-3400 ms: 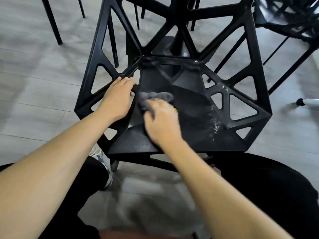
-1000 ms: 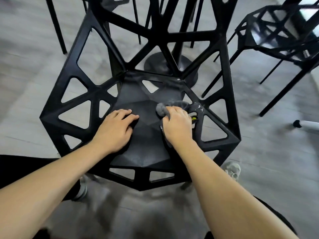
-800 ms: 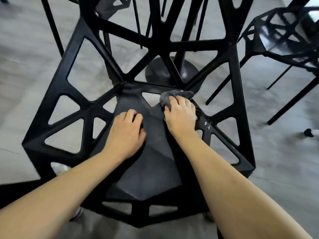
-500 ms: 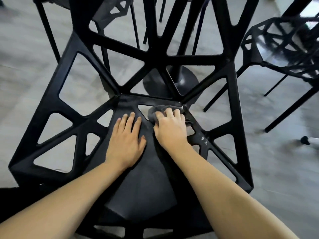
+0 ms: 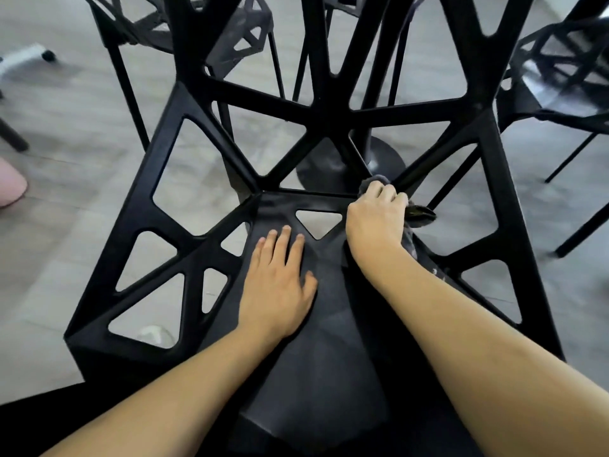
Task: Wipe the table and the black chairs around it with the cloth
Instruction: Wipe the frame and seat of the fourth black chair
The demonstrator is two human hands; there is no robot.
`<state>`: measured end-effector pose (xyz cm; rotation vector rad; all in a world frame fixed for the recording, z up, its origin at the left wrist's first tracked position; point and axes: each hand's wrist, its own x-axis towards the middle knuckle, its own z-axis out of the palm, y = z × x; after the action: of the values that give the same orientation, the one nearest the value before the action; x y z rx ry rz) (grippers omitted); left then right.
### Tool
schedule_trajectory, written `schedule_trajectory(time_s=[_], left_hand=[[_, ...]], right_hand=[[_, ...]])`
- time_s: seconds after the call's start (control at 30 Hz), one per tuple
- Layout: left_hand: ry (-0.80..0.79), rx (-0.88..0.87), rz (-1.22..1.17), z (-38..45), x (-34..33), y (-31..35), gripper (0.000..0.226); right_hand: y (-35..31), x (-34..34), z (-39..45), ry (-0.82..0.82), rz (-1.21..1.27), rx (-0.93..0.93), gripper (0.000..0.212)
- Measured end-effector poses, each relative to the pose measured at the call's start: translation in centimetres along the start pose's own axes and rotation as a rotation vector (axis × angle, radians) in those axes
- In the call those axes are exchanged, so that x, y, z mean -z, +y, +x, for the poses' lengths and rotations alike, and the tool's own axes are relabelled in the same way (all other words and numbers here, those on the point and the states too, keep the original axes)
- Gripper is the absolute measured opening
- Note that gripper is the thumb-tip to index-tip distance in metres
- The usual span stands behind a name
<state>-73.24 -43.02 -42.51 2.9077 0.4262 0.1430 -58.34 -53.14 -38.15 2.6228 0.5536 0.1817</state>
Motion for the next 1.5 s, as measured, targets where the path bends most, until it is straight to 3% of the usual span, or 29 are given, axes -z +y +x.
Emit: schedule_trajectory(time_s=[0.17,0.3,0.4,0.5,0.63,0.73,0.93,1.13,1.33,1.5], left_hand=[[0.032,0.049,-0.018,-0.1,-0.1,-0.1,0.065],[0.030,0.088,-0.043,-0.2,0.2,0.0,0.065],[0.013,0.051,-0.064,-0.1,0.2,-0.5,0.068],[0.001,-0.093,-0.007,-0.1,0.8,-2.8,0.065],[0.036,-0.159,-0.060,-0.8,1.6,-4.6,0.053],[0.095,-0.076,-0.167,-1.0,1.6,-4.1,0.032],[0.109,-0.101,-0.145,-0.9,1.4,-3.9,0.023],[0.110,-0.091,-0.157,-1.0,1.6,-4.1,0.029],[0.116,-0.096,-0.127,-1.0,1.8,-4.0,0.024],[0.121,-0.162,-0.019,-0.7,2.1,-4.0,0.040]], right_hand=[[0.1,0.6,-0.3,-0.049,0.072,0.024,0.026],[1.3,1.3,1.0,-0.074,0.384,-0.043,0.024],[2.1,1.8,1.7,-0.137,0.614,-0.130,0.027],[1.8,1.3,1.2,-0.111,0.709,-0.168,0.027],[-3.6,1.5,0.0,-0.002,0.775,0.104,0.026],[-7.9,3.1,0.7,0.088,0.696,0.254,0.028],[-9.1,3.8,2.7,0.152,0.631,0.320,0.032],[-10.3,6.1,2.5,0.170,0.433,0.253,0.024],[-5.2,1.4,0.6,0.245,0.337,0.099,0.025],[0.0,-1.1,-1.3,0.053,0.210,-0.117,0.024]])
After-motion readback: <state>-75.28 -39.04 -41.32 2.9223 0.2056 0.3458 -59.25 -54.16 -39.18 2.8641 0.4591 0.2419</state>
